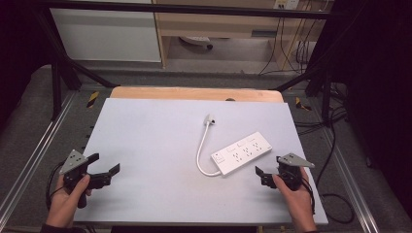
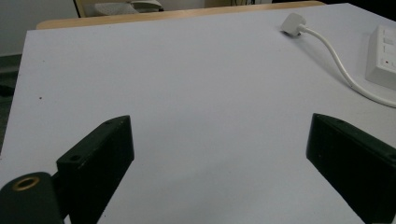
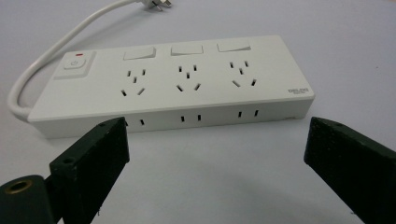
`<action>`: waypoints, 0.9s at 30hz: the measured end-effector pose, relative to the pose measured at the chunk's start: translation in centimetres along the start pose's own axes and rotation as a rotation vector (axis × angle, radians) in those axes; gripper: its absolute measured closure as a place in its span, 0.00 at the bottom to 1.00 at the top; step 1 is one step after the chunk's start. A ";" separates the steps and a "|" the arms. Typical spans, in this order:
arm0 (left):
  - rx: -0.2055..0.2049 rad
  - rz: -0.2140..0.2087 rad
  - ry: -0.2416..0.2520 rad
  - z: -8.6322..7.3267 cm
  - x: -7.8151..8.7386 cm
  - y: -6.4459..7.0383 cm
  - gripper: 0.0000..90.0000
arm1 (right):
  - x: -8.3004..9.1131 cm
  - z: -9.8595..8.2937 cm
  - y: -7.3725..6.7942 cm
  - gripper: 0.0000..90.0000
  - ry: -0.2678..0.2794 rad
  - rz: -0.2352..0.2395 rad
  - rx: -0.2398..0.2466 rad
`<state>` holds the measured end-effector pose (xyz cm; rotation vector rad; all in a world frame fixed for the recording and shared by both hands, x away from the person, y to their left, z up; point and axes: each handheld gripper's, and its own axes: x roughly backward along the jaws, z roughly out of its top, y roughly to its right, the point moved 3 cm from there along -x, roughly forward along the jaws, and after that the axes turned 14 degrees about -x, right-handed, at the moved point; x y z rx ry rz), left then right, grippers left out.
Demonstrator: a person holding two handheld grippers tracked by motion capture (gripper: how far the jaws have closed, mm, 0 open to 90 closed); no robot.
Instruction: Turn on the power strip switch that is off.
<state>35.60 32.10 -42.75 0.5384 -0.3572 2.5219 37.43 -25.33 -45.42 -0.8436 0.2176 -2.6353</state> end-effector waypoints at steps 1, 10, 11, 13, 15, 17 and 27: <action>0.000 -0.001 0.000 0.0 -0.1 0.0 0.08 | 0.0 0.0 0.0 0.08 0.003 -0.004 0.010; -0.005 -0.013 -0.009 -0.1 -0.2 0.1 0.08 | 0.2 0.1 -0.2 0.06 0.035 -0.005 -0.015; 0.000 -0.014 -0.010 -0.1 -0.3 0.0 0.08 | 0.3 0.1 -0.3 0.06 0.037 -0.003 -0.014; 0.005 -0.012 -0.027 -0.3 -0.6 -0.1 0.08 | 0.2 0.2 -0.3 0.05 0.040 -0.001 -0.028; -0.011 -0.012 -0.027 -0.2 -0.7 0.0 0.09 | 0.1 0.3 -0.3 0.05 0.028 0.006 -0.056; -0.014 -0.018 -0.024 -0.1 -0.6 0.1 0.08 | 0.2 0.5 -0.5 0.04 0.012 0.007 -0.052; -0.012 -0.031 -0.027 -0.1 -0.7 0.1 0.08 | 0.7 0.6 -0.5 0.05 0.007 0.010 -0.057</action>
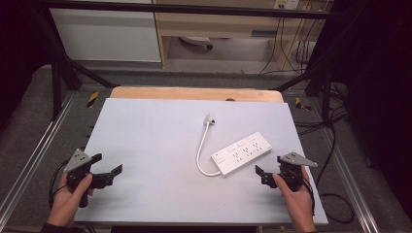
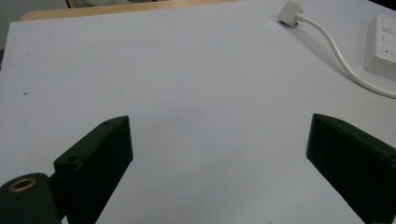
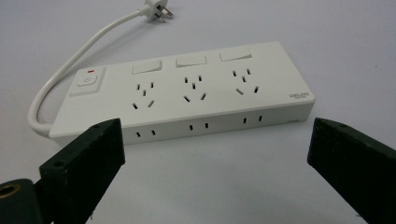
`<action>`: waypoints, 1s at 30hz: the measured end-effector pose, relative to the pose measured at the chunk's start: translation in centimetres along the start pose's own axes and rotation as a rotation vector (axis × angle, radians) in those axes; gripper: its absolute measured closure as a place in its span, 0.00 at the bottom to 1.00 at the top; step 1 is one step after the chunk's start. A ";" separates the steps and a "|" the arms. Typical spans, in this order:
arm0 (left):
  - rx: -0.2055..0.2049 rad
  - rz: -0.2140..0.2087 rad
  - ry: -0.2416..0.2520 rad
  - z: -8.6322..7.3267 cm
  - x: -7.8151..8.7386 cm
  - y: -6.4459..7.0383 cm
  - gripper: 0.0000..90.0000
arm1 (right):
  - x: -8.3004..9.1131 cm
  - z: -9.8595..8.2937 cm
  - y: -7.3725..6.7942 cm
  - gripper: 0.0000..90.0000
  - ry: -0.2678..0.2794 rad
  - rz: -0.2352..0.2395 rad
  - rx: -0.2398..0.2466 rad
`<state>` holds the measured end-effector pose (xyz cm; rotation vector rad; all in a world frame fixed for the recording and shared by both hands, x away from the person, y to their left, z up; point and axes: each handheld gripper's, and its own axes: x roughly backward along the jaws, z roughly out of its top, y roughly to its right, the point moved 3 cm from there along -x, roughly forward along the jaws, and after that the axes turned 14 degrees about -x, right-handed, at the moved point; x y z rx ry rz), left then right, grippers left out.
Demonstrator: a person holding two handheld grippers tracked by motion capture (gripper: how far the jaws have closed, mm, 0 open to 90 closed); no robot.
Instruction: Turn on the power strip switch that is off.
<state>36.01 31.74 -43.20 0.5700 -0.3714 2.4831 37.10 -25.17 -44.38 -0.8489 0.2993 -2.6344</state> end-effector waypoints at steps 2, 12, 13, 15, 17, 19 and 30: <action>0.005 -0.004 0.003 0.0 0.0 0.0 0.08 | 0.0 0.1 0.1 0.05 -0.005 0.003 -0.006; 0.000 -0.014 -0.001 0.1 -0.1 0.1 0.08 | 0.1 0.4 -0.2 0.04 0.015 0.022 -0.018; 0.001 -0.015 -0.002 0.1 -0.1 0.1 0.08 | 0.2 0.4 -0.2 0.04 0.020 0.022 -0.020; 0.001 -0.016 -0.003 0.1 -0.2 0.2 0.08 | 0.3 0.4 -0.3 0.04 0.027 0.024 -0.024; -0.002 -0.015 -0.006 0.1 -0.2 0.2 0.08 | 0.4 0.4 -0.3 0.03 0.040 0.020 -0.026; -0.004 -0.016 -0.006 0.1 -0.2 0.2 0.08 | 0.5 0.5 -0.5 0.03 0.055 0.019 -0.022; -0.008 -0.012 -0.013 0.0 -0.3 0.3 0.08 | 0.6 1.5 -1.8 0.05 0.078 0.034 -0.011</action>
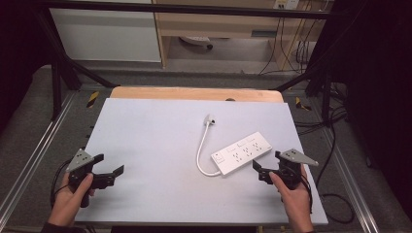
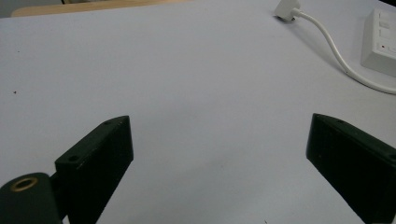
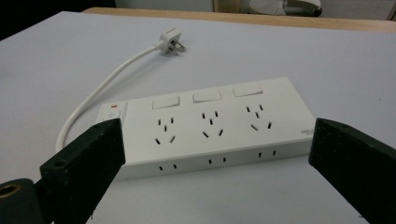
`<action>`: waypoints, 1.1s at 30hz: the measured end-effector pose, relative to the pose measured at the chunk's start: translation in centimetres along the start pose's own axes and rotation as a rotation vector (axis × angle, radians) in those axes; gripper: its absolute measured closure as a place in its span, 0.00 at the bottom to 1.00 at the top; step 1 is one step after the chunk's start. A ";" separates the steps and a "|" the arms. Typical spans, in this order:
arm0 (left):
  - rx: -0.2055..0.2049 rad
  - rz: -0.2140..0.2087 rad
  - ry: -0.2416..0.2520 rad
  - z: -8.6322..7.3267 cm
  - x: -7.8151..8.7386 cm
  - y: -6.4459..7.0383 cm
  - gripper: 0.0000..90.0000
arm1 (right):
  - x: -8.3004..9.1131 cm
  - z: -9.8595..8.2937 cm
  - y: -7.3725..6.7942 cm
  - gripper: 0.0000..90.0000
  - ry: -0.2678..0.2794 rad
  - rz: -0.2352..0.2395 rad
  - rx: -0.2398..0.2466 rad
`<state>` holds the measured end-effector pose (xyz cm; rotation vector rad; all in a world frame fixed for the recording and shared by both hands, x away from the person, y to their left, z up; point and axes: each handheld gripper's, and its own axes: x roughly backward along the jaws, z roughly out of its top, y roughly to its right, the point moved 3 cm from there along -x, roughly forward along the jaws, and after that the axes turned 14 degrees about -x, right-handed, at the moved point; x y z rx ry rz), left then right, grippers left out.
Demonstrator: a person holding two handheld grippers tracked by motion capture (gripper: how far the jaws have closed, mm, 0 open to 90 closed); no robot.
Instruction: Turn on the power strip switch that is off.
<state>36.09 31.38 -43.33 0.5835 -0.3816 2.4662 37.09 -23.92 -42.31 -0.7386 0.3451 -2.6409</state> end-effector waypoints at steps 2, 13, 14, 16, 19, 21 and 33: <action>0.001 -0.007 -0.004 0.0 0.0 0.0 0.08 | -0.2 0.1 -0.4 0.05 -0.008 0.009 0.001; 0.006 -0.011 -0.012 -0.1 -0.2 0.1 0.08 | -1.1 1.7 -1.1 0.07 -0.003 0.007 0.020; 0.006 -0.012 -0.011 -0.1 -0.2 0.1 0.08 | -1.1 1.8 -1.1 0.07 -0.006 0.005 0.023; 0.012 -0.014 -0.010 -0.1 -0.1 0.1 0.08 | -1.3 2.0 -1.2 0.07 -0.010 0.005 0.026; 0.015 -0.011 -0.011 -0.1 -0.1 0.1 0.08 | -1.5 2.2 -1.2 0.07 -0.010 0.007 0.027; 0.011 -0.006 -0.014 -0.1 -0.2 0.1 0.08 | -1.6 2.4 -1.3 0.06 -0.011 0.010 0.019; 0.003 -0.010 -0.024 -0.1 -0.3 0.2 0.08 | -2.1 3.5 -1.7 0.07 0.019 0.005 -0.001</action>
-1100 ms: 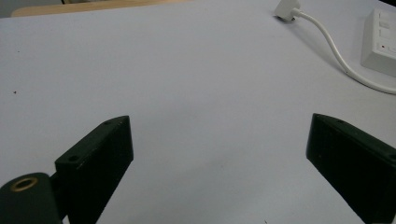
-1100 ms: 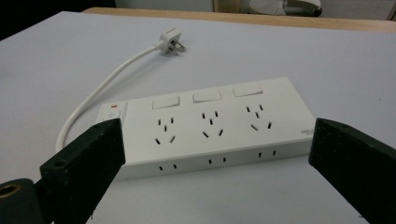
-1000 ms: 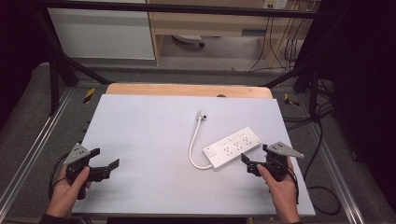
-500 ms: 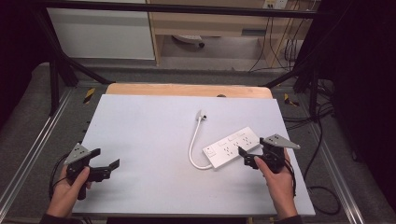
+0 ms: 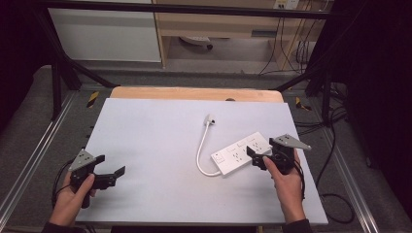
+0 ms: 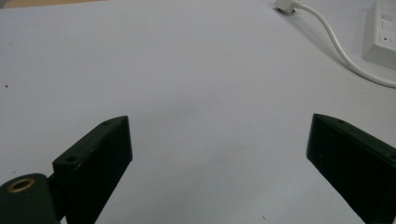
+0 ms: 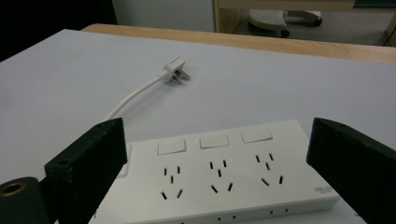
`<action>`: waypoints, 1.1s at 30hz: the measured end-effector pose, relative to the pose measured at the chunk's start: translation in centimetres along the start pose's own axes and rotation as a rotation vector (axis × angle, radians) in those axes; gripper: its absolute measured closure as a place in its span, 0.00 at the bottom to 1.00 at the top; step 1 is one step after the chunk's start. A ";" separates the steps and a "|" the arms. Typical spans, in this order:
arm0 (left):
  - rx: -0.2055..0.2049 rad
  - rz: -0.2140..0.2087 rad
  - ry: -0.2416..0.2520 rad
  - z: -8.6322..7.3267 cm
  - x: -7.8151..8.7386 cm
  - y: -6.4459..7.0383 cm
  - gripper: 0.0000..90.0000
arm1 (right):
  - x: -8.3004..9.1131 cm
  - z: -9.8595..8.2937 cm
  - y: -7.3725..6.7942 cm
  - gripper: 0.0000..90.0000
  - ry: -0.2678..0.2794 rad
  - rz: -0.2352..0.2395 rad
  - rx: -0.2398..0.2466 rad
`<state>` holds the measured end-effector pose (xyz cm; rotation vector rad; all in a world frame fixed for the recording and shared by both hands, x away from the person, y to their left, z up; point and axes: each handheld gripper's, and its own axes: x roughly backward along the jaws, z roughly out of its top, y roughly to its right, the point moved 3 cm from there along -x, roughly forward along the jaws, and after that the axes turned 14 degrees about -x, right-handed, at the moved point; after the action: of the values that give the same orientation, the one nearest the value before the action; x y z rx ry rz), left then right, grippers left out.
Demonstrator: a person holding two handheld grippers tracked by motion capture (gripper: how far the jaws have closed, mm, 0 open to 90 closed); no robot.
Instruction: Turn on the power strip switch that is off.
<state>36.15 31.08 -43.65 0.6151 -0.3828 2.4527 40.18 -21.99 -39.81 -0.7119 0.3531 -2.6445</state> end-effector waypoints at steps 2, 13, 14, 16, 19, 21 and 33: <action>-0.001 -0.002 0.000 0.0 0.0 0.0 0.07 | -0.3 0.4 -0.1 0.08 0.002 0.009 0.006; -0.015 -0.007 -0.004 0.1 -0.1 0.2 0.07 | -1.2 1.2 -0.3 0.05 0.017 -0.002 0.017; -0.014 -0.007 -0.005 0.0 -0.1 0.2 0.07 | -1.3 1.3 -0.3 0.05 0.017 -0.001 0.017; -0.010 -0.006 -0.005 0.0 -0.1 0.1 0.07 | -1.4 1.5 -0.3 0.05 0.017 -0.001 0.016; -0.007 -0.006 -0.005 0.0 -0.1 0.1 0.08 | -1.7 1.7 -0.3 0.05 0.019 -0.002 0.021; -0.004 -0.006 -0.005 0.0 -0.1 0.2 0.07 | -1.8 1.7 -0.4 0.05 0.015 -0.004 0.022; -0.002 -0.006 -0.008 0.0 -0.1 0.1 0.08 | -2.7 2.3 -0.6 0.04 0.017 -0.017 0.033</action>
<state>36.14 30.97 -43.72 0.6248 -0.3862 2.4449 43.37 -20.69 -38.83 -0.6855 0.3090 -2.6671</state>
